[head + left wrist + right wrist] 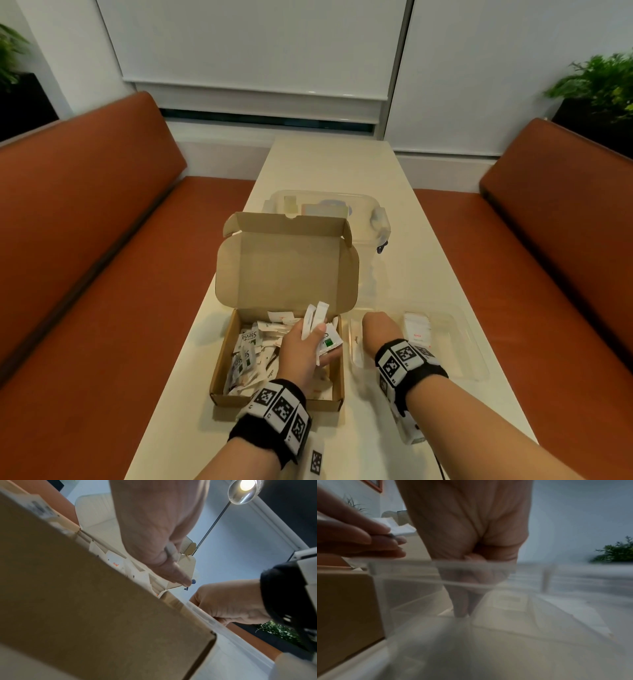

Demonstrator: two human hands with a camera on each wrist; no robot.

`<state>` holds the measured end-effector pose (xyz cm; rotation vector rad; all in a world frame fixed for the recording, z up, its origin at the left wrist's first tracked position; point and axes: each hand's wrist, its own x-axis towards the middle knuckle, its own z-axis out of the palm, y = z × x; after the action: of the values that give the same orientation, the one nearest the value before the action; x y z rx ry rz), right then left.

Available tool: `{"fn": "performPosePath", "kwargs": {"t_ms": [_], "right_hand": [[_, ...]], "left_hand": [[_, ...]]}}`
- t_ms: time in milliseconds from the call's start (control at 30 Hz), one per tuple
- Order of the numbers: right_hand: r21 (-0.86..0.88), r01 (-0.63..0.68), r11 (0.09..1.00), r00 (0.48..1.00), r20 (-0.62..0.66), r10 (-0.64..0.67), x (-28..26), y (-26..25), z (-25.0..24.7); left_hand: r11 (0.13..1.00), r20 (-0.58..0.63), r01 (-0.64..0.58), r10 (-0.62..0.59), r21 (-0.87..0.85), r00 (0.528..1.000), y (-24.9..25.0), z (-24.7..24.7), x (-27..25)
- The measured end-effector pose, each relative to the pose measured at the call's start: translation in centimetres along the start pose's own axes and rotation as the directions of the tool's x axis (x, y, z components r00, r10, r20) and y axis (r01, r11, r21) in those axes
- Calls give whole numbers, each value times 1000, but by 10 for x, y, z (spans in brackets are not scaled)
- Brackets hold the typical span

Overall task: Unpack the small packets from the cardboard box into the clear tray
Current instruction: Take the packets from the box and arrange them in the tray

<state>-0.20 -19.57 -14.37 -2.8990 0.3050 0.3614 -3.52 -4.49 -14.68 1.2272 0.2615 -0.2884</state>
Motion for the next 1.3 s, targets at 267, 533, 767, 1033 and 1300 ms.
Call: {"fn": "performPosePath", "kwargs": {"t_ms": [267, 533, 767, 1033, 1300], "right_hand": [[2, 28, 1000, 998, 48, -28, -2, 5, -1], [378, 41, 925, 994, -107, 0, -12, 5, -20], [611, 62, 789, 987, 80, -139, -30, 0, -35], [705, 38, 708, 994, 49, -102, -33, 16, -35], [807, -50, 588, 999, 38, 33, -26, 52, -47]], "left_hand": [[1000, -11, 28, -28, -3, 1000, -5, 5, 4], [998, 31, 66, -66, 0, 997, -7, 15, 4], [999, 36, 40, -41, 19, 999, -5, 23, 1], [999, 52, 25, -26, 29, 998, -6, 31, -3], [997, 91, 64, -61, -30, 994, -9, 45, -3]]}}
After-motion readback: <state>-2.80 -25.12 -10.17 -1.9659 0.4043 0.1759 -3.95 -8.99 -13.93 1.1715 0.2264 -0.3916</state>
